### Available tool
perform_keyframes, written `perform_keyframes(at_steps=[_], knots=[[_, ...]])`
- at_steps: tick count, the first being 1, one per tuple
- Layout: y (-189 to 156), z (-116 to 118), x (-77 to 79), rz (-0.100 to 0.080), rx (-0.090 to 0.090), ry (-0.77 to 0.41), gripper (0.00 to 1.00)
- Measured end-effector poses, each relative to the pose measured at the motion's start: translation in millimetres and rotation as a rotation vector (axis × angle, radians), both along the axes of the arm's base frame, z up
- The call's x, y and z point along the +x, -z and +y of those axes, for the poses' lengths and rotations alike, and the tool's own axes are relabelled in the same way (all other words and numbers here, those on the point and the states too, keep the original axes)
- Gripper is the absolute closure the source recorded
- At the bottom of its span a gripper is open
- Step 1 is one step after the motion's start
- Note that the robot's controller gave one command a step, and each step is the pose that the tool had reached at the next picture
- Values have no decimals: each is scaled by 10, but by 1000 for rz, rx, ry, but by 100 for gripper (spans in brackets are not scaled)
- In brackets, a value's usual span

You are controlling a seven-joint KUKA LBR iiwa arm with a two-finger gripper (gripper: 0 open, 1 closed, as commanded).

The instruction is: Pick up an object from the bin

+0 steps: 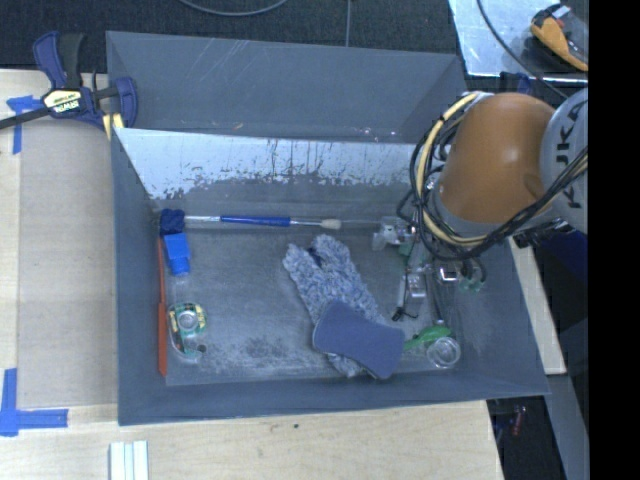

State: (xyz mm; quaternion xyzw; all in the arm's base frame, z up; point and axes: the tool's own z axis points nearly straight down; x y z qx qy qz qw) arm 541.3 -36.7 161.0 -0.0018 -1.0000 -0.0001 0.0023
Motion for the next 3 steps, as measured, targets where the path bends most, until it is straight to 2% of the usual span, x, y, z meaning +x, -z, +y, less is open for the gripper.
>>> perform_keyframes(at_steps=[1, 2, 3], knots=[[-39, 3, 25, -9, -1, -1, 0], [873, 625, 622, -11, 0, 186, 0], [605, 747, 509, -17, -2, 156, 0]])
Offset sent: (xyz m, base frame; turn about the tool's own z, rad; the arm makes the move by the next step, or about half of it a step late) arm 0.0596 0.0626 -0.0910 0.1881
